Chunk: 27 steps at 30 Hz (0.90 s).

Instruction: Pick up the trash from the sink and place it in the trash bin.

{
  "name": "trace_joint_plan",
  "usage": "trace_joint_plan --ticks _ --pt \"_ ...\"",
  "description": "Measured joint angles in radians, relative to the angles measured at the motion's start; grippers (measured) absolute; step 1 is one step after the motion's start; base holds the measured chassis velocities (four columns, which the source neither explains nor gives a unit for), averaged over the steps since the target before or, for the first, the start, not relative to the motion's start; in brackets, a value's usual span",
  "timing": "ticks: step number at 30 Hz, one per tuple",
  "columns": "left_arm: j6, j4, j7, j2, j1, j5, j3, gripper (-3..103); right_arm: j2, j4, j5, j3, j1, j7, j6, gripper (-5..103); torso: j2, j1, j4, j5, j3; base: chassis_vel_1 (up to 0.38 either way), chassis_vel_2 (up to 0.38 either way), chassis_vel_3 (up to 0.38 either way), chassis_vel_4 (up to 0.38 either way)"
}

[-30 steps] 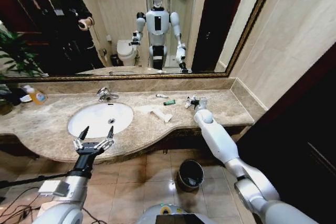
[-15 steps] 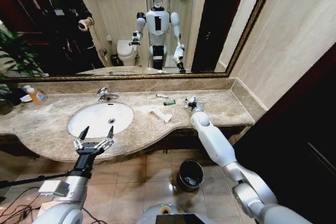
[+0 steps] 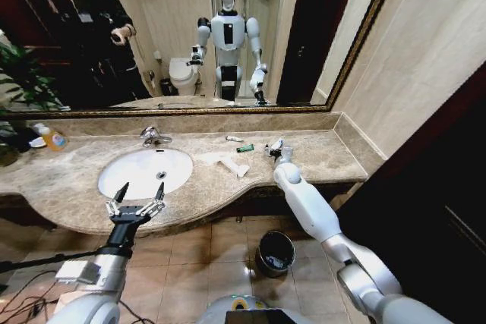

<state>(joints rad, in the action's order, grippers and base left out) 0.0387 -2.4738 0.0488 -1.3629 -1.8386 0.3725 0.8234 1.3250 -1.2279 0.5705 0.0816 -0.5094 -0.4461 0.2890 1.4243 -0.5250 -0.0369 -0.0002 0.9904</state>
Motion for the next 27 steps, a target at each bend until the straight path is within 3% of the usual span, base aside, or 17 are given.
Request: trace_joint_plan --ticks 4,9,17,27 --pt "0.000 0.000 0.000 0.000 0.000 0.000 0.000 100 0.010 0.012 -0.001 -0.001 0.004 -0.003 0.003 95 0.000 0.000 0.0000 0.0001 0.000 0.000 0.000 0.000 0.000" --pt "0.000 0.000 0.000 0.000 0.000 0.000 0.000 100 0.019 0.020 -0.003 0.001 0.005 -0.018 0.017 73 0.000 0.000 0.0000 0.0001 0.000 0.000 0.000 0.000 0.000" --pt "0.000 0.000 0.000 0.000 0.000 0.000 0.000 100 0.016 0.029 -0.027 0.003 0.005 -0.021 0.019 69 0.000 0.000 0.0001 0.0001 0.000 0.000 0.000 0.000 0.000" --pt "0.000 0.000 0.000 0.000 0.000 0.000 0.000 100 0.017 0.037 -0.032 0.002 0.005 -0.018 0.006 38 0.000 0.000 0.0000 0.0001 0.000 0.000 0.000 0.000 0.000"
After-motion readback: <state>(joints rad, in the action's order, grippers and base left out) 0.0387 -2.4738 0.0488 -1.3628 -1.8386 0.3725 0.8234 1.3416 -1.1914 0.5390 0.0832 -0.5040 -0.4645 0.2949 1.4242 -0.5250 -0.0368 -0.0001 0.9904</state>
